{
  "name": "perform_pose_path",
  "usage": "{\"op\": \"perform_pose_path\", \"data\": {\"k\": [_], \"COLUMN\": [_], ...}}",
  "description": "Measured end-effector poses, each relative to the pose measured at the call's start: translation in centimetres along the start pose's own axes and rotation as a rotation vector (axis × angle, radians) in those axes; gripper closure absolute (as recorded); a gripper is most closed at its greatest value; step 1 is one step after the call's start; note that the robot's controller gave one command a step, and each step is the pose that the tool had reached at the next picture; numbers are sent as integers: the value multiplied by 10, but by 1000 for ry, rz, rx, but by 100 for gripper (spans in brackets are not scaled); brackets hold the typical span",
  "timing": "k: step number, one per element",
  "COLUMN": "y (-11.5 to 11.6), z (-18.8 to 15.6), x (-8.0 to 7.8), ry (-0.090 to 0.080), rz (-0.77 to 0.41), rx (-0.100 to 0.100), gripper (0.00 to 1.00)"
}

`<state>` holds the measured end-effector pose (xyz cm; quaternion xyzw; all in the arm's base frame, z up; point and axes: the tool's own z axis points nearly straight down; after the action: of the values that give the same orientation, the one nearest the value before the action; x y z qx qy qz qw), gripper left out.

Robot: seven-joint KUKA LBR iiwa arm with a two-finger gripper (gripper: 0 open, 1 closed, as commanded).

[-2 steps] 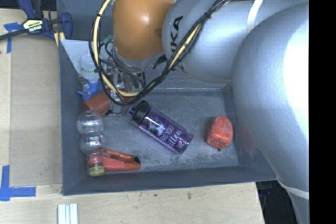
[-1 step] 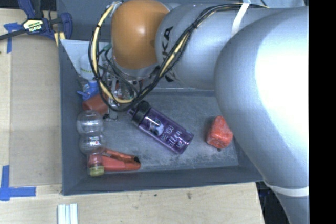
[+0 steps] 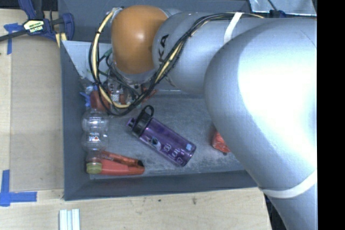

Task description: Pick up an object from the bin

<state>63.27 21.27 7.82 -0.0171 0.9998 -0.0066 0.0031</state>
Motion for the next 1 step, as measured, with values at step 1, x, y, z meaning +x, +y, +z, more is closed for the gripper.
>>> {"op": "perform_pose_path", "data": {"k": [1], "y": [0], "z": [0], "x": [0], "ry": [0], "rz": [1], "rx": [0], "gripper": [100]}}
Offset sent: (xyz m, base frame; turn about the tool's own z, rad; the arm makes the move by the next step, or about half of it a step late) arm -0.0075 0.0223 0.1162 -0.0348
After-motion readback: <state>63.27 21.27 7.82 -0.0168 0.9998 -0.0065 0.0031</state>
